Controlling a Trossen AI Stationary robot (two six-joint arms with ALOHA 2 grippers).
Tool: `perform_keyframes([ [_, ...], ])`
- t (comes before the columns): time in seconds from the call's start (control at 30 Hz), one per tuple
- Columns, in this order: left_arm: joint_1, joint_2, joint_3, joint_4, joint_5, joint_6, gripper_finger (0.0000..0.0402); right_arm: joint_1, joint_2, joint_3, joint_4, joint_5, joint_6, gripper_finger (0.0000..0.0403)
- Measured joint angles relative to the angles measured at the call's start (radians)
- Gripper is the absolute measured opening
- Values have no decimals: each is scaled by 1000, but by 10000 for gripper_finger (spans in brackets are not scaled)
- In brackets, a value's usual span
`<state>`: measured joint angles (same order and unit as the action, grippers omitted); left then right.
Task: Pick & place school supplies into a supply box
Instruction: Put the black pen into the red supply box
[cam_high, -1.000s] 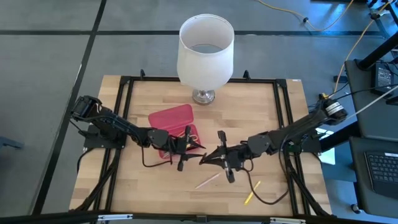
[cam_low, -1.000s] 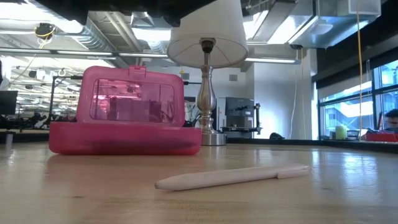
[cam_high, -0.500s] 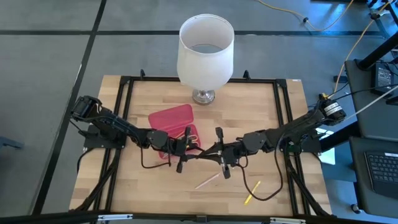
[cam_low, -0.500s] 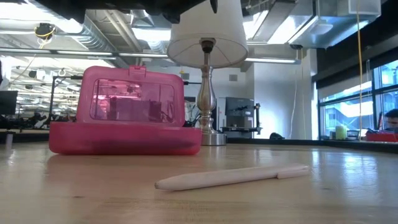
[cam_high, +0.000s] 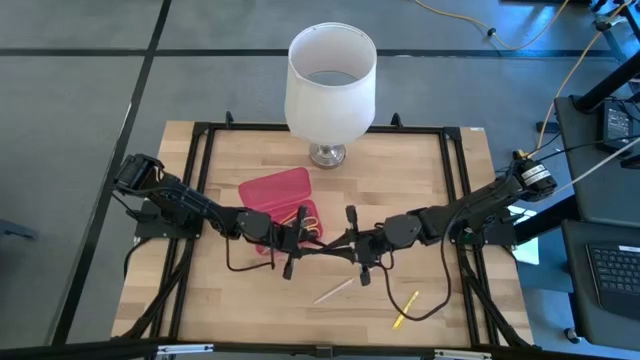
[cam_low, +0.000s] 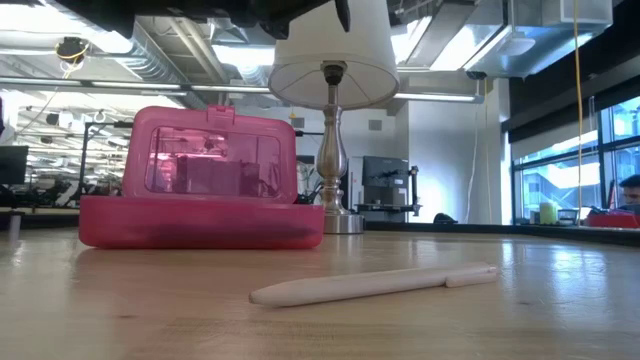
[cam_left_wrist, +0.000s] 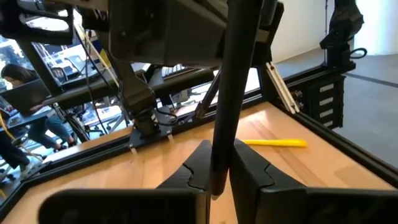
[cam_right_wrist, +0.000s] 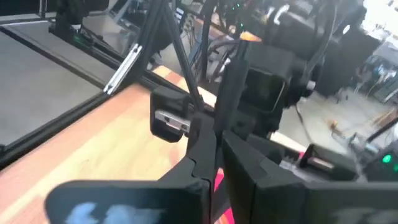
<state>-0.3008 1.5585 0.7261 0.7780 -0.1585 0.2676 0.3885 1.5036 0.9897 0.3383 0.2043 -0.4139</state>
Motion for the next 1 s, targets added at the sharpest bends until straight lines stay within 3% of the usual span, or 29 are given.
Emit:
perform_keyframes([
  [0.2, 1, 0, 0, -23, -38, -33, 30, 1, 0, 0, -90, -8, 95, 42],
  [0.33, 2, -5, 1, -118, -131, -81, 27, 1, -8, -2, -186, -8, 182, 73],
  [0.5, 2, -18, 1, -234, -147, -177, 27, 1, -40, -2, -335, 19, 289, 117],
  [0.67, 2, -66, 2, -484, -166, -355, 26, 3, -78, -2, -526, 19, 424, 135],
  [0.8, 3, -116, 43, -784, -161, -546, 27, 3, -93, -2, -671, 2, 530, 134],
  [1.0, 24, -143, 130, -1151, -75, -757, 28, 3, -93, -2, -830, -105, 593, 134],
])
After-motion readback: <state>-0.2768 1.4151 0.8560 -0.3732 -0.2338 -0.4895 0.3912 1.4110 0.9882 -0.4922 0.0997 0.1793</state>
